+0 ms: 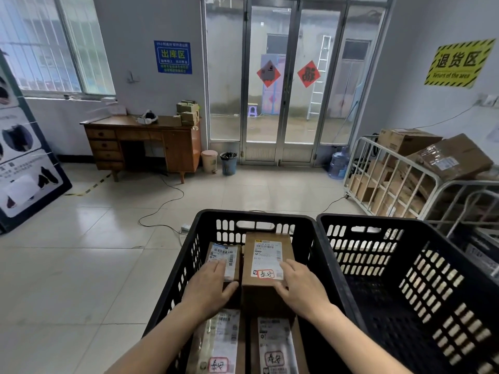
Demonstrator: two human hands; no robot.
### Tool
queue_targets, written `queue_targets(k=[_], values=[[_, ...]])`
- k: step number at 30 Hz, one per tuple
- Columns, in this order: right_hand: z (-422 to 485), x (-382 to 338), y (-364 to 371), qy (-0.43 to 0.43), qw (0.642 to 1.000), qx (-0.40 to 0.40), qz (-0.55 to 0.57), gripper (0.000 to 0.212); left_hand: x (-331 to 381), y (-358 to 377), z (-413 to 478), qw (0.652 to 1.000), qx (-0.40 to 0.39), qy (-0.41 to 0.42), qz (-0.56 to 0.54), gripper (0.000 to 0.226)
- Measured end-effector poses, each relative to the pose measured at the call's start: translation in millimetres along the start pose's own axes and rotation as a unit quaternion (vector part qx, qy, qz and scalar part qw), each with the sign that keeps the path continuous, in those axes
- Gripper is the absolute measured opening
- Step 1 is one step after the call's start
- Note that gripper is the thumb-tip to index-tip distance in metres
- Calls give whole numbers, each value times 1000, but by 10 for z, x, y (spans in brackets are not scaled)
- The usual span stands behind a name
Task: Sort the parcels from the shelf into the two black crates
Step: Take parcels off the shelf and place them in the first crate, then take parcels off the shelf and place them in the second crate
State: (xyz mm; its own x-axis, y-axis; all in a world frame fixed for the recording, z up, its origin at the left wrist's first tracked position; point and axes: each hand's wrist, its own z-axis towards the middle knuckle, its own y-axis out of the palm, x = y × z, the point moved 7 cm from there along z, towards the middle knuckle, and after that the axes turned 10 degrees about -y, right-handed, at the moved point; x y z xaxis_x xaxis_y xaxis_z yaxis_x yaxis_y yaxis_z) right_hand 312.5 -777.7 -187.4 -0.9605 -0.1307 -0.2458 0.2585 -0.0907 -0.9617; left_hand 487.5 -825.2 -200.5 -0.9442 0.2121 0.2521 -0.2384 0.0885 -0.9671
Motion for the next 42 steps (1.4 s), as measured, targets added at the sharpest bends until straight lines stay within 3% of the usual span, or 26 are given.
queue_targets(k=[19,27,42], values=[[-1601,-543,-581,73,997,23,-34,58,291,-500,-1440,991,55,105,55,70],[-2533,-737,-612,116,992,52,-20,59,405,-405,-2090,986,41,139,88,73],[-4416,-341,-1024,297,950,93,-18,62,1645,-154,-3157,955,8,296,24,66]])
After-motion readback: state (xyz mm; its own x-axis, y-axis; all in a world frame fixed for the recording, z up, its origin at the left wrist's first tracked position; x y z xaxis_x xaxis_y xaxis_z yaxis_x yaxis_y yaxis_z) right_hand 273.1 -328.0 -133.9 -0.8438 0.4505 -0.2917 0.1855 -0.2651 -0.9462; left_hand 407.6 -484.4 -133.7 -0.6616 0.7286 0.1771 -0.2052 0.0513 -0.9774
